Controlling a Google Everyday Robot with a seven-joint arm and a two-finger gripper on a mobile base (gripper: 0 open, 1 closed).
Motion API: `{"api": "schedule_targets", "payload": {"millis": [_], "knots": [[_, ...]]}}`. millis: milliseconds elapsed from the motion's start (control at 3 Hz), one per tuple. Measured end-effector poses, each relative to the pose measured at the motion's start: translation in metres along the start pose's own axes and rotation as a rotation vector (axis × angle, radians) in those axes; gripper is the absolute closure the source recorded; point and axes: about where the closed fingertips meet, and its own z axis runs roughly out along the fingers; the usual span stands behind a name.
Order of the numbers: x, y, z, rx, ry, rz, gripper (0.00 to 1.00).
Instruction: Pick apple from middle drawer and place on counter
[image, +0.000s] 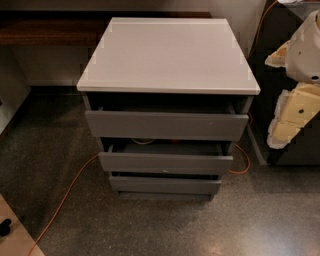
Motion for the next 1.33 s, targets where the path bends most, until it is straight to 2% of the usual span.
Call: {"api": "schedule_targets", "payload": {"millis": [333, 667, 1000, 1333], "knots": [[0.000, 0.000, 0.000, 0.000, 0.000, 0.000, 0.00], [0.002, 0.001, 0.018, -0.024, -0.019, -0.007, 0.00], [-0.001, 0.012, 0.055, -0.063, -0.094, -0.015, 0.00], [-0.003, 0.023, 0.088, -0.080, -0.149, -0.013, 0.00]]}}
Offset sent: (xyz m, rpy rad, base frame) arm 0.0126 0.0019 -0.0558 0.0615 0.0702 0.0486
